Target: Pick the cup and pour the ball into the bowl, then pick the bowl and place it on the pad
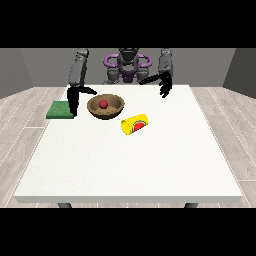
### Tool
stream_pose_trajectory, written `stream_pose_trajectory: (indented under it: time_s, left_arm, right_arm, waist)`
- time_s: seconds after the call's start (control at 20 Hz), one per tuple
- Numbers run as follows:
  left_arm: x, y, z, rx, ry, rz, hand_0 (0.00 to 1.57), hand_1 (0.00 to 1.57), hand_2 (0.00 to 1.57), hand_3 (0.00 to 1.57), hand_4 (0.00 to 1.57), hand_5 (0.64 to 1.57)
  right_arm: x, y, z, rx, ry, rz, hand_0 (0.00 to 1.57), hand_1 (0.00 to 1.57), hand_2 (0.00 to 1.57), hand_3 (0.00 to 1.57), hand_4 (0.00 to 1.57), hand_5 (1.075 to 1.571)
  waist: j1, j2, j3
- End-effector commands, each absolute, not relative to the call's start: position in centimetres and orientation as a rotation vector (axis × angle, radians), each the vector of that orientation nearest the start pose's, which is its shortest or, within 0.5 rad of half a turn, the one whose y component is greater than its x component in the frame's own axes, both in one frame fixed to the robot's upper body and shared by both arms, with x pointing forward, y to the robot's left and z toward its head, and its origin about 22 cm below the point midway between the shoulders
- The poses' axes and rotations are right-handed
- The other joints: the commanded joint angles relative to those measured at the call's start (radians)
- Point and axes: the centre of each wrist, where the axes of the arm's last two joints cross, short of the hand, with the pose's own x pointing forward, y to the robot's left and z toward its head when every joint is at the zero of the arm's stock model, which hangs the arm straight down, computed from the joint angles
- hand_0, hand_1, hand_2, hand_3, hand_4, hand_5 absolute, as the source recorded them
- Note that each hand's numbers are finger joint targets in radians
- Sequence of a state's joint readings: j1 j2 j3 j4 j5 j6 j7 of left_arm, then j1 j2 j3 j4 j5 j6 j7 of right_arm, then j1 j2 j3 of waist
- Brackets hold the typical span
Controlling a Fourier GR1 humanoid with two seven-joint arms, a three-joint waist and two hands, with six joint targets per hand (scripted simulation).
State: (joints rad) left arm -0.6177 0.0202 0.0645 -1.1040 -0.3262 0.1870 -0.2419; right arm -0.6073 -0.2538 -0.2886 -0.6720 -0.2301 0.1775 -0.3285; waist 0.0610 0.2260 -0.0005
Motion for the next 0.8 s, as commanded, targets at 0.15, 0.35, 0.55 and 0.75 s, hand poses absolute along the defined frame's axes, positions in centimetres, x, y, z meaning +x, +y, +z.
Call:
stream_pose_trajectory:
  time_s: [0.15,0.35,0.55,0.75]
  left_arm:
    - [36.6,14.2,7.2,0.245,-1.992,-0.333,0.0,0.0,0.0,0.0,0.0,1.549]
    - [36.8,15.8,9.9,0.212,-2.031,-0.386,0.0,0.0,0.0,0.0,0.0,1.555]
    - [36.5,13.3,11.5,0.19,-2.078,-0.412,0.0,0.0,0.0,0.0,0.0,1.558]
    - [36.5,14.8,10.3,0.201,-2.011,-0.385,0.0,0.0,0.0,0.0,0.0,1.561]
  right_arm:
    - [36.8,-31.3,-2.6,0.111,-1.622,-0.193,0.0,0.0,0.0,0.0,0.25,1.55]
    - [35.7,-33.0,-3.8,0.08,-1.635,-0.248,0.0,0.0,0.0,0.0,0.2,1.539]
    - [36.9,-29.5,-3.8,0.112,-1.662,-0.277,0.0,0.0,0.0,0.0,0.15,1.525]
    - [35.6,-28.7,-5.7,0.147,-1.585,-0.284,0.0,0.0,0.0,0.0,0.24,1.532]
  waist:
    - [0.032,0.034,0.0013]
    - [0.095,0.079,0.0014]
    - [0.115,0.1,0.0015]
    - [0.101,0.047,0.0009]
